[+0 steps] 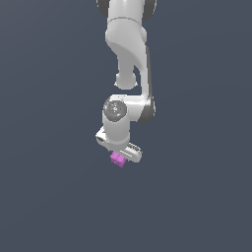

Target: Pick up the object and move it to a goal position.

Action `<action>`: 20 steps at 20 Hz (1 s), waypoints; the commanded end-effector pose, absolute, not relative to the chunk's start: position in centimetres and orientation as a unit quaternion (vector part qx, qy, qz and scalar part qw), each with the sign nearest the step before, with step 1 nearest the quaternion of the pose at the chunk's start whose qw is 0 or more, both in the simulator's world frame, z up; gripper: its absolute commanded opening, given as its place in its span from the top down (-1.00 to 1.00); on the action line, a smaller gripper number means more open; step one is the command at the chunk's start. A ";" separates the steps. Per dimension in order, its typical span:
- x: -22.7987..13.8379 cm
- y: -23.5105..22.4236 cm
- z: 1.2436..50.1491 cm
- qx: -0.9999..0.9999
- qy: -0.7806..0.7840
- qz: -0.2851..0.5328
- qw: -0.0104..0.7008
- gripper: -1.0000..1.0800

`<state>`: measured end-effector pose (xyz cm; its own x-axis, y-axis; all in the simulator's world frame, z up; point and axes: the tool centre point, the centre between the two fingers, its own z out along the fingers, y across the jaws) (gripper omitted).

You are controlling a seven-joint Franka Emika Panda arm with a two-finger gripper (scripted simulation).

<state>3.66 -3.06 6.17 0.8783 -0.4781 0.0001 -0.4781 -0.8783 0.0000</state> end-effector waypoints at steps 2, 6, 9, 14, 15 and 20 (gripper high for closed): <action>3.6 -3.1 4.5 -0.969 0.248 0.000 0.000 -0.92; 3.7 -3.1 3.9 -0.969 0.248 0.000 0.000 -0.92; 3.7 -3.1 3.9 -0.969 0.248 0.000 0.000 1.00; 3.7 -3.1 3.9 -0.969 0.248 0.000 0.000 1.00; 3.7 -3.1 3.9 -0.969 0.248 0.000 0.000 1.00; 3.8 -3.1 4.1 -0.969 0.248 -0.001 0.000 1.00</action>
